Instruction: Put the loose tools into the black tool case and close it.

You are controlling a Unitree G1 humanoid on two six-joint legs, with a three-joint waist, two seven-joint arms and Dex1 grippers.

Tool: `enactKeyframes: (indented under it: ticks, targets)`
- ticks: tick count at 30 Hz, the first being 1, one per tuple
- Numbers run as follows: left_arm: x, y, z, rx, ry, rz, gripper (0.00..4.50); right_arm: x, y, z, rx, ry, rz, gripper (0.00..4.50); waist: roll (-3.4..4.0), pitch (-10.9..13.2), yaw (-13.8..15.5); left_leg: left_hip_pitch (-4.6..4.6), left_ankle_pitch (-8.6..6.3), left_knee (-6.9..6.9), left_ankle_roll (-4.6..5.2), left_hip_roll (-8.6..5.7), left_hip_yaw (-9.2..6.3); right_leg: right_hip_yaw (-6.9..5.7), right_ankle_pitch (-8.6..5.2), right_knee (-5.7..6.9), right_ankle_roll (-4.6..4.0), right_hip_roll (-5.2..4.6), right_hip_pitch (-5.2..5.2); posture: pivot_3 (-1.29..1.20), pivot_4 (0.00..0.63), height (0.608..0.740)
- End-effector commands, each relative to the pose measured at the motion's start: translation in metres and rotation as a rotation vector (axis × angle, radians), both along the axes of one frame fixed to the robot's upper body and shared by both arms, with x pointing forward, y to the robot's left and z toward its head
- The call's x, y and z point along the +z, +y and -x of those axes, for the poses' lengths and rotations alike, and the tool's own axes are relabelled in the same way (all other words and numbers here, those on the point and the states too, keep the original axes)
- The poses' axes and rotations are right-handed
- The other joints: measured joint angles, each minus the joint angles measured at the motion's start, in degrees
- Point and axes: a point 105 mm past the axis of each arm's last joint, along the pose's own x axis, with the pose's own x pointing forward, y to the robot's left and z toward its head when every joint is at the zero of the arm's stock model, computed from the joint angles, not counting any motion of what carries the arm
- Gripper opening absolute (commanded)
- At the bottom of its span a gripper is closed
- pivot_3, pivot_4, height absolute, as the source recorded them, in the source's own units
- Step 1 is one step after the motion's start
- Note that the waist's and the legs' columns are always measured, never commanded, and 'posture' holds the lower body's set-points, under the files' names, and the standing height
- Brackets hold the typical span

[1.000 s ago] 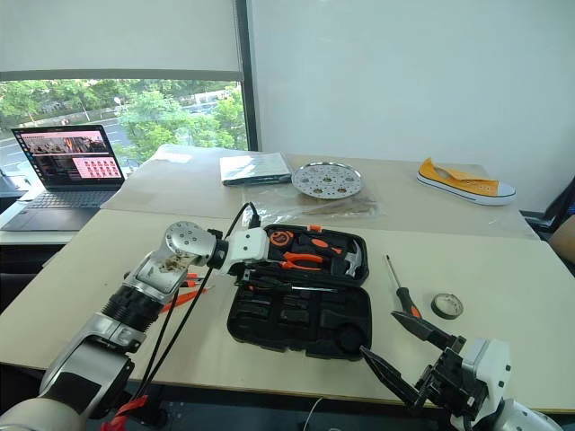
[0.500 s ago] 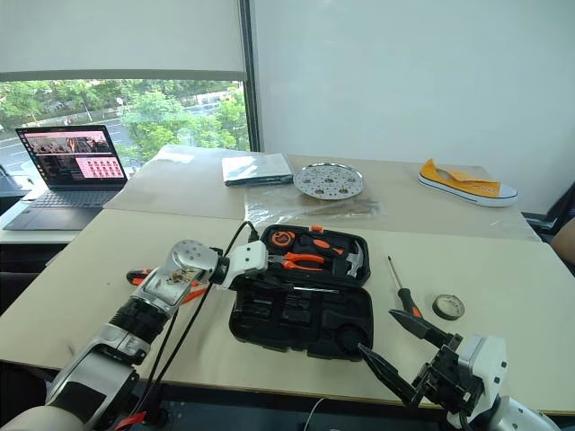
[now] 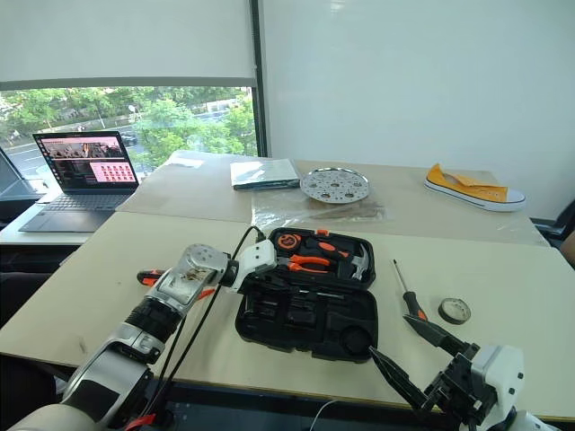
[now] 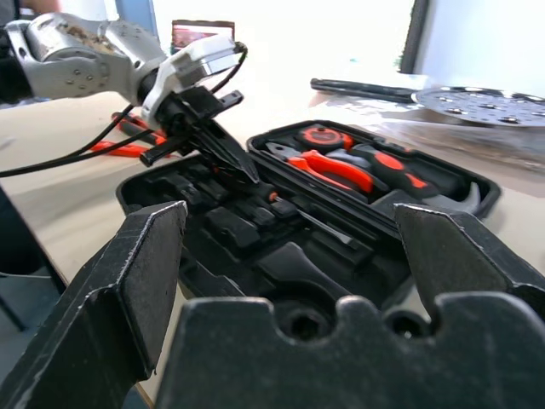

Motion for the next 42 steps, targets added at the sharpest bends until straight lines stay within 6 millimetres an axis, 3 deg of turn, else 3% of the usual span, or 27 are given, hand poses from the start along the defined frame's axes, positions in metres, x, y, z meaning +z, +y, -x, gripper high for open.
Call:
enactKeyframes:
  ticks: [1,3,8,11,13,15,17,23,25,30,35,39,41,42]
  targets:
    - [0.044,0.009,0.009,-0.088,-0.117,0.27,0.56,0.005,-0.012,0.02,-0.049,0.03,0.008,4.5,0.01,0.02,-0.08,-0.07,0.0,0.0,0.0,0.01,0.0,0.01,0.01,0.01,-0.01,-0.01,-0.08,0.0,0.15,0.74]
    - [0.058,0.031,0.012,-0.088,-0.187,0.351,1.13,-0.005,-0.028,0.03,-0.13,0.066,0.033,4.5,-0.04,0.05,-0.14,-0.13,0.0,-0.06,-0.03,0.04,-0.03,0.0,0.16,0.02,-0.3,0.01,-0.16,0.0,0.15,0.74]
    - [0.049,0.099,0.034,-0.02,-0.222,0.351,2.91,-0.023,-0.054,0.048,-0.29,0.126,0.092,4.5,0.08,0.02,-1.71,-0.03,-0.05,-0.16,-0.19,0.16,-0.03,0.03,0.02,0.01,-0.43,0.07,-0.18,0.0,0.15,0.74]
    - [0.041,0.135,0.049,0.075,-0.192,0.329,3.97,-0.035,-0.067,0.047,-0.392,0.199,0.154,4.5,0.13,0.05,-1.82,0.02,-0.13,-0.18,-0.21,0.24,-0.05,0.05,-0.29,0.04,-0.14,-0.02,-0.16,0.0,0.15,0.74]
    - [0.034,0.157,0.06,0.146,-0.169,0.299,4.45,-0.036,-0.068,0.036,-0.413,0.226,0.16,4.5,0.14,0.06,-1.69,-0.03,-0.15,-0.18,-0.2,0.24,-0.05,0.02,-0.38,0.04,-0.26,-0.15,-0.21,0.0,0.15,0.74]
    - [0.026,0.171,0.075,0.176,-0.132,0.271,4.45,-0.026,-0.064,0.019,-0.389,0.203,0.137,4.5,0.14,0.07,-1.76,-0.04,-0.15,-0.17,-0.21,0.23,-0.03,0.02,-0.42,0.07,-0.34,-0.54,-0.26,0.0,0.15,0.74]
    - [0.022,0.179,0.092,0.185,-0.087,0.281,4.45,-0.016,-0.061,-0.011,-0.348,0.209,0.153,4.5,0.18,0.09,-2.01,-0.03,-0.15,-0.17,-0.22,0.21,-0.02,0.01,-0.4,0.08,-0.36,-0.68,-0.25,0.0,0.15,0.74]
    - [0.025,0.164,0.101,0.174,-0.082,0.335,4.45,-0.005,-0.059,-0.082,-0.278,0.365,0.261,4.5,0.24,0.19,-0.97,-0.05,-0.12,-0.11,-0.24,0.13,-0.02,-0.13,-0.25,0.04,-0.42,-0.72,-0.24,0.0,0.15,0.74]
    - [0.026,0.157,0.101,0.16,-0.093,0.345,4.45,-0.008,-0.059,-0.098,-0.272,0.431,0.289,4.5,0.27,0.2,-0.59,-0.1,-0.1,-0.18,-0.29,0.13,-0.04,-0.22,-0.06,0.06,-0.78,-0.38,-0.3,0.0,0.15,0.74]
    - [0.032,0.143,0.101,0.132,-0.125,0.36,4.45,-0.024,-0.071,-0.119,-0.345,0.579,0.387,4.5,0.26,0.19,-0.93,-0.16,0.08,-0.25,-0.63,0.12,0.0,-0.2,-0.01,-0.02,-0.5,-0.13,-0.29,0.0,0.15,0.74]
    - [0.035,0.141,0.102,0.139,-0.14,0.364,4.5,-0.033,-0.075,-0.125,-0.36,0.616,0.421,3.24,0.26,0.19,-1.47,-0.24,-0.11,-0.25,-0.5,0.06,0.16,-0.29,-0.16,-0.18,-0.21,-0.2,-0.3,0.0,0.15,0.74]
    - [0.035,0.141,0.103,0.141,-0.138,0.363,4.5,-0.037,-0.071,-0.125,-0.338,0.629,0.395,1.8,0.26,0.19,-1.61,-0.21,-0.18,-0.24,-0.48,0.05,0.24,-0.31,-0.15,-0.25,-0.11,-0.2,-0.29,0.0,0.15,0.74]
    - [0.035,0.14,0.102,0.138,-0.141,0.363,4.5,-0.034,-0.078,-0.125,-0.37,0.599,0.366,1.09,0.26,0.19,-1.64,-0.19,-0.19,-0.24,-0.51,0.06,0.26,-0.3,-0.15,-0.25,-0.1,-0.18,-0.29,0.0,0.15,0.74]
    - [0.036,0.139,0.102,0.135,-0.143,0.366,4.5,-0.03,-0.084,-0.124,-0.399,0.581,0.349,0.96,0.26,0.19,-1.63,-0.18,-0.19,-0.24,-0.52,0.07,0.27,-0.3,-0.15,-0.24,-0.09,-0.17,-0.28,0.0,0.15,0.74]
